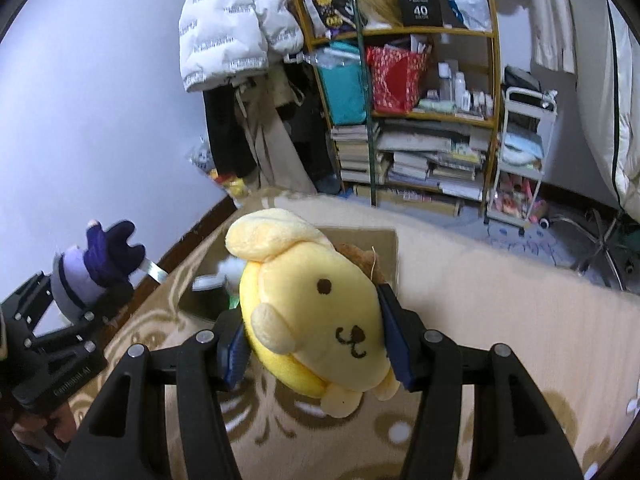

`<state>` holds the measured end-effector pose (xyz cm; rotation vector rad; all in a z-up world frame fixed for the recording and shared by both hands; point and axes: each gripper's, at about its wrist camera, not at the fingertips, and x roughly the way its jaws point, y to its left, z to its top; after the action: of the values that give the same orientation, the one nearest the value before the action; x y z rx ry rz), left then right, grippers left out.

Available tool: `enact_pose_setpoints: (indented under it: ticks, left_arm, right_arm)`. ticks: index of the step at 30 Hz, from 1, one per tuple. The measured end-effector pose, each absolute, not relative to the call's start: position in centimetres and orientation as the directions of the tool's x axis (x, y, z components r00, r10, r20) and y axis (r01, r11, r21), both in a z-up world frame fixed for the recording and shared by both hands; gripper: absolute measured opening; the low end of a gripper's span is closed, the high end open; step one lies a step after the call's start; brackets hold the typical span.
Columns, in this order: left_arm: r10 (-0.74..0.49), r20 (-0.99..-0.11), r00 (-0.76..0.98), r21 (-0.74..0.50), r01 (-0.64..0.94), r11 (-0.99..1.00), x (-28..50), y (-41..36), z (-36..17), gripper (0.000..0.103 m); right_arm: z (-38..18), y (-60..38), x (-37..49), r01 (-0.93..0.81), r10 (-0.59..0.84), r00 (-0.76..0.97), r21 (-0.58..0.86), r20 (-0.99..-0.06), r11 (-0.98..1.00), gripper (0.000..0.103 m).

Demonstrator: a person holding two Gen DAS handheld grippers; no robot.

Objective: Organize soft objects
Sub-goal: 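Carry doll and yellow dog into the box and open both tools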

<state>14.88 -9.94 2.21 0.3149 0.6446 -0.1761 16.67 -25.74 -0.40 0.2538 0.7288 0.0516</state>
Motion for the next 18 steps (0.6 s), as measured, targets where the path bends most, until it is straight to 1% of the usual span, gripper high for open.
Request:
enact_pose_setpoints:
  ticks: [3, 6, 9, 13, 18]
  left_arm:
    - [-0.075, -0.607, 0.791, 0.217, 0.256, 0.942, 16.7, -10.9, 2.4, 0.06]
    - [-0.087, -0.622, 0.778, 0.179, 0.25, 0.952, 18.5, -11.4, 1.8, 0.06]
    - [-0.104, -0.645, 0.757, 0.15, 0.259, 0.954, 20.3, -12.1, 1.0, 0.06]
    - [-0.11, -0.679, 0.726, 0.131, 0.268, 0.954, 22.0, -12.7, -0.7, 0.061]
    - [-0.084, -0.705, 0.704, 0.17, 0.283, 0.944, 22.5, -13.5, -2.2, 0.063]
  right_arm:
    - [-0.3, -26.6, 17.8, 0.042, 0.15, 0.755, 0.275, -0.639, 0.961, 0.06]
    - [-1.0, -27.3, 19.2, 0.047, 0.179, 0.747, 0.32, -0.64, 0.946, 0.061]
    - [-2.5, -27.7, 20.3, 0.061, 0.204, 0.726, 0.356, -0.657, 0.932, 0.062]
    - [-4.3, -27.6, 21.1, 0.065, 0.213, 0.697, 0.357, -0.685, 0.932, 0.062]
    - [-5.8, -27.4, 21.2, 0.07, 0.232, 0.669, 0.37, -0.706, 0.926, 0.063]
